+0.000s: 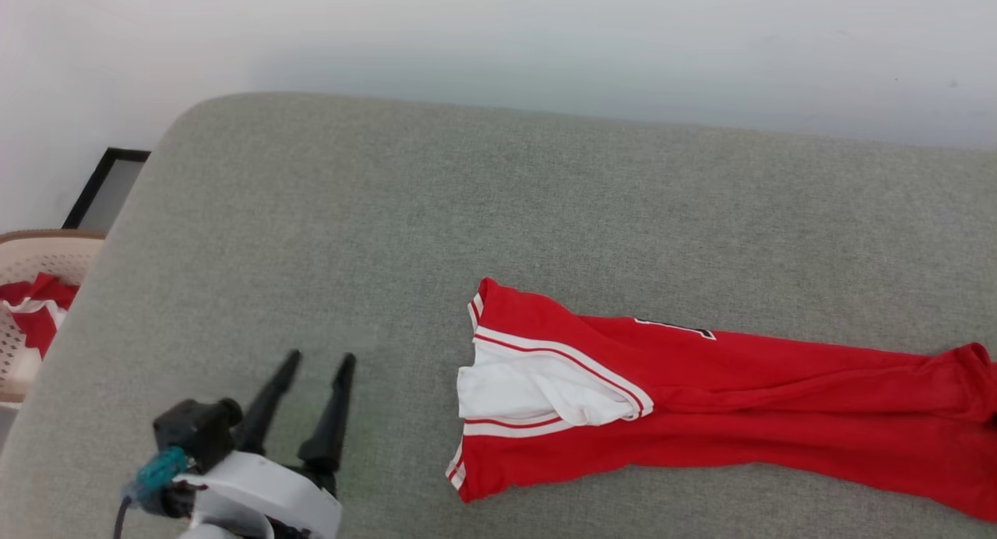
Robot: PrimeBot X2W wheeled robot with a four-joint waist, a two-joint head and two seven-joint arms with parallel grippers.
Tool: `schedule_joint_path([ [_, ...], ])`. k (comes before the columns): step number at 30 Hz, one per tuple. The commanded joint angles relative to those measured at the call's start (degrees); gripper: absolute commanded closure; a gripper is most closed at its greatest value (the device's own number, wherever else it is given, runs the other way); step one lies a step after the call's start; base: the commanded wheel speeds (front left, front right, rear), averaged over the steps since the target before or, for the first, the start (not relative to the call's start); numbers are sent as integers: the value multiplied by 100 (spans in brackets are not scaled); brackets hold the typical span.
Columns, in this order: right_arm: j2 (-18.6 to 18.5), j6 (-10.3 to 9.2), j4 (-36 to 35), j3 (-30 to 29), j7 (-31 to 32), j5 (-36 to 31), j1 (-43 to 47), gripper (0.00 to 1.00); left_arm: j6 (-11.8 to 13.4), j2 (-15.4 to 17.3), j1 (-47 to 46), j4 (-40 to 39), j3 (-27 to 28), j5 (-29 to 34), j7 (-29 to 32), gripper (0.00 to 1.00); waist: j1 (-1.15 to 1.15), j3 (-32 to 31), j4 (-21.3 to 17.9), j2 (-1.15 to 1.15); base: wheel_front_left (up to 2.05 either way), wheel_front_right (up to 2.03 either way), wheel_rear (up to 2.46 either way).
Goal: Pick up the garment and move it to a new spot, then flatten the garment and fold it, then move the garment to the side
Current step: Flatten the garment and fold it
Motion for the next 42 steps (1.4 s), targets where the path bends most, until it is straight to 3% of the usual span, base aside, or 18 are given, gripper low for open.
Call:
schedule_joint_path([
  [1, 54, -4, 100, 4, 128, -48, -141, 0, -22, -116, 115, -67, 182, 292, 2, 0, 0, 15, 16, 0, 0, 0, 0],
  [8, 232, -4, 523, -97, 932, -137, -535, 0, -198, -651, 330, -273, 954, 1648, 2, 0, 0, 115, 71, 0, 0, 0, 0],
  [17, 902, -1, 892, 97, 1500, -613, -797, 0, -537, -1226, 325, -40, 1572, 2298, 1, 0, 0, 360, 55, 0, 0, 0, 0],
  [19, 1093, 4, 924, 112, 1512, -720, -861, 97, -607, -1322, 298, 17, 1692, 2414, 1, 0, 0, 398, 41, 0, 0, 0, 0],
  [20, 1164, 10, 929, 89, 1496, -733, -884, 100, -627, -1356, 291, 40, 1742, 2480, 1, 0, 0, 410, 33, 0, 0, 0, 0],
  [23, 1231, 12, 929, -68, 1401, -760, -923, 100, -703, -1426, 297, 73, 1890, 2637, 2, 0, 0, 422, -7, 0, 0, 0, 0],
  [28, 1037, -6, 900, -549, 1083, -722, -966, 100, -761, -1492, 343, 29, 2111, 2848, 2, 0, 0, 411, -139, 0, 0, 0, 0],
  [35, 627, -5, 866, -1284, 576, -660, -848, 100, -803, -1444, 391, -15, 2227, 3058, 2, 0, 0, 498, -387, 0, 0, 0, 0],
  [42, 9, -5, 1025, -1976, 124, -1040, -513, 100, -806, -1422, 385, -42, 2334, 3115, 2, 0, 0, 562, -599, 0, 0, 0, 0],
])
